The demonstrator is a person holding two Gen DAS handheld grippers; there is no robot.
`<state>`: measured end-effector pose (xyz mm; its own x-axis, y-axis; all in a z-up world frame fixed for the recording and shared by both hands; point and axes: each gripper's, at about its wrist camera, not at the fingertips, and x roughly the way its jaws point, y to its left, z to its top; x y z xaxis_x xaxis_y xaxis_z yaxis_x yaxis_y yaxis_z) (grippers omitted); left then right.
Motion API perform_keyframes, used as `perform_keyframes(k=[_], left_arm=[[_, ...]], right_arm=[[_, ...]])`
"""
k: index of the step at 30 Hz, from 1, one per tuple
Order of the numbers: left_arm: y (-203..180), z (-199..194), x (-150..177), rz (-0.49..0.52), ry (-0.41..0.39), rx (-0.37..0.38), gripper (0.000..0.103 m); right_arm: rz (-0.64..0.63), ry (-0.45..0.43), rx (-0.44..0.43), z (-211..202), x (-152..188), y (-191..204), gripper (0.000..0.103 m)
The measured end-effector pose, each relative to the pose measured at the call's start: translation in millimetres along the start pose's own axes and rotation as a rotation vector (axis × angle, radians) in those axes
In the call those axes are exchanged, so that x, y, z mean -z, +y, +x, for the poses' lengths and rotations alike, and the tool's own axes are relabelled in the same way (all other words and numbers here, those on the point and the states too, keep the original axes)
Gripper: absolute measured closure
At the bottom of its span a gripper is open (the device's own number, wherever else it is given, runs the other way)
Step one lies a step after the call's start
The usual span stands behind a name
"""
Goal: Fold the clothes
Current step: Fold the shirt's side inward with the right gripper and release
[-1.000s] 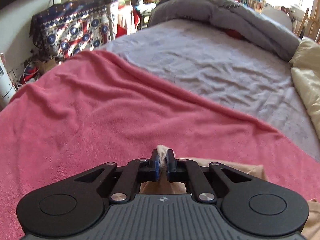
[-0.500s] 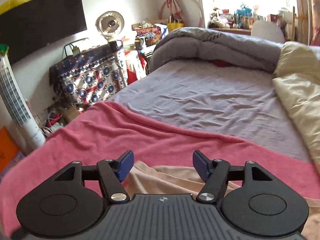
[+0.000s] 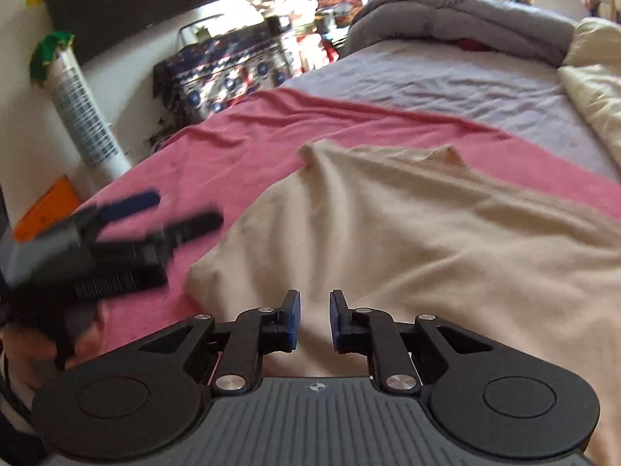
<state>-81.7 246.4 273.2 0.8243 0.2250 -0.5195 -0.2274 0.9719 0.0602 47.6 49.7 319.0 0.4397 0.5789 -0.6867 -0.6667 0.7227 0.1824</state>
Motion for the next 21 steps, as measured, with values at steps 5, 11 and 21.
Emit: perform_keyframes(k=[5, 11, 21], left_arm=[[8, 21, 7, -0.071, 0.141, -0.030, 0.000], [12, 24, 8, -0.098, 0.142, -0.004, 0.000], [1, 16, 6, -0.100, 0.142, -0.002, 0.000]], right_arm=[[-0.234, -0.052, 0.156, 61, -67, 11, 0.085], [-0.446, 0.075, 0.151, 155, -104, 21, 0.086], [-0.540, 0.153, 0.104, 158, -89, 22, 0.084]])
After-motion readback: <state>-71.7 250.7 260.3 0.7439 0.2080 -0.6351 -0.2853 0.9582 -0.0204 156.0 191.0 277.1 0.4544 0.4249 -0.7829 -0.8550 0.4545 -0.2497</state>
